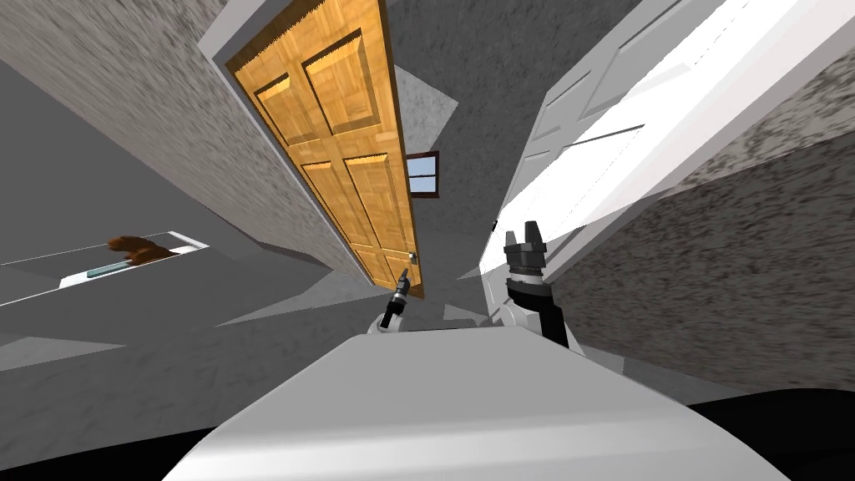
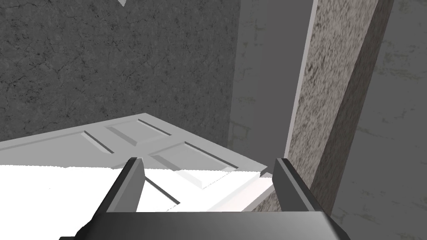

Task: Push the door open

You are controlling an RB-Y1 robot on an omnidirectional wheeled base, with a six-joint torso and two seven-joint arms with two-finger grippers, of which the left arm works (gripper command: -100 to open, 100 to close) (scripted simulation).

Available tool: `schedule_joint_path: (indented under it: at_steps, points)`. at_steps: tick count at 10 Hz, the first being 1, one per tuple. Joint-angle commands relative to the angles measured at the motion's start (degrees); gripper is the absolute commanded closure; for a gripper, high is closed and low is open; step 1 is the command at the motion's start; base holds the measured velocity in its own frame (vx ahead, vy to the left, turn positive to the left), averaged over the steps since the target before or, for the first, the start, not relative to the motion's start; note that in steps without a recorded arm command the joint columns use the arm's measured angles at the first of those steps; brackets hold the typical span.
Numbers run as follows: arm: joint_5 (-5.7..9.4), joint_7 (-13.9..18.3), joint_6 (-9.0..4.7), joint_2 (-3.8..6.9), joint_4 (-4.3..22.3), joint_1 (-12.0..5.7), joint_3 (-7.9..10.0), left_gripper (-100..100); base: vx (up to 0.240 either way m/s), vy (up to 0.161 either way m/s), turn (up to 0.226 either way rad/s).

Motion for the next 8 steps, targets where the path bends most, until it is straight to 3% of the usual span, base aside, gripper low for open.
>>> schedule_joint_path:
  at_steps: [1,8]
  points:
    - [0.2,0.05,-0.53,0.07,1.95,-0.77,-0.34,-100,0.078,0.113,-0.074]
    - [1.1,0.15,-2.48,0.1,10.29,-4.23,-1.78,-100,0.06,0.086,-0.076]
